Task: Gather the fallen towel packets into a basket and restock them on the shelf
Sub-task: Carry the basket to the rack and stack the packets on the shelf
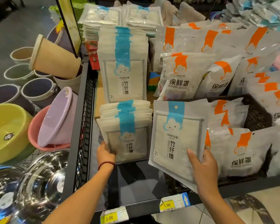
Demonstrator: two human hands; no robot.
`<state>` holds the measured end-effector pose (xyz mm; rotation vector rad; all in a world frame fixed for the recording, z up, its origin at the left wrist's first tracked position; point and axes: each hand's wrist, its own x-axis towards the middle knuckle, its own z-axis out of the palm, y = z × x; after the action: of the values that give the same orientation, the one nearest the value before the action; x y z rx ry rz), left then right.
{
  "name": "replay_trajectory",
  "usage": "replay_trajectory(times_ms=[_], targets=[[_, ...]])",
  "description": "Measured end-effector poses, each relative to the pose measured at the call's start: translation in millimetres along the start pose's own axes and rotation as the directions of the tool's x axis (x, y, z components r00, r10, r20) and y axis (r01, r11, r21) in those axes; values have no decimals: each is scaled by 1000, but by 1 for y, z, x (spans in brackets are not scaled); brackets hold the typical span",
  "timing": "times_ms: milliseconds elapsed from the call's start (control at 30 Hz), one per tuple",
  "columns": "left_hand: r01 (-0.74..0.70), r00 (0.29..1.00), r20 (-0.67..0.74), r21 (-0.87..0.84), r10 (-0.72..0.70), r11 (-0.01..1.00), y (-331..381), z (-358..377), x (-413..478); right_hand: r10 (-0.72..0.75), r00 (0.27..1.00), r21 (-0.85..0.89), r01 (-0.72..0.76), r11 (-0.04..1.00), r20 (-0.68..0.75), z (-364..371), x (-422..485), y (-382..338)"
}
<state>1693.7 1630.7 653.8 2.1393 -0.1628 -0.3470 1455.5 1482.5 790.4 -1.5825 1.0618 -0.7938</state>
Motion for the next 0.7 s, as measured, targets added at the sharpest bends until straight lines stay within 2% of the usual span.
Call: replay_trajectory(times_ms=[167,300,467,567,633,700], targets=[[-61,998,-15,63,62,996,8,3,6,24,999,3,-24,1000,-36,-2,-3,6],[50,998,-35,55,-49,997,4,3,5,26,999,19,-26,999,-19,-3,-4,7],[65,995,60,205,-79,977,7,-8,10,-15,997,58,20,998,-75,-3,-7,4],[-46,999,28,182,42,982,16,-27,7,-60,997,126,66,990,-54,2,-8,3],[-138,988,-44,196,149,971,22,-46,7,-88,995,154,81,985,38,13,-6,2],[-211,963,-103,278,248,937,24,-67,8,-112,984,161,90,983,137,31,-3,3]])
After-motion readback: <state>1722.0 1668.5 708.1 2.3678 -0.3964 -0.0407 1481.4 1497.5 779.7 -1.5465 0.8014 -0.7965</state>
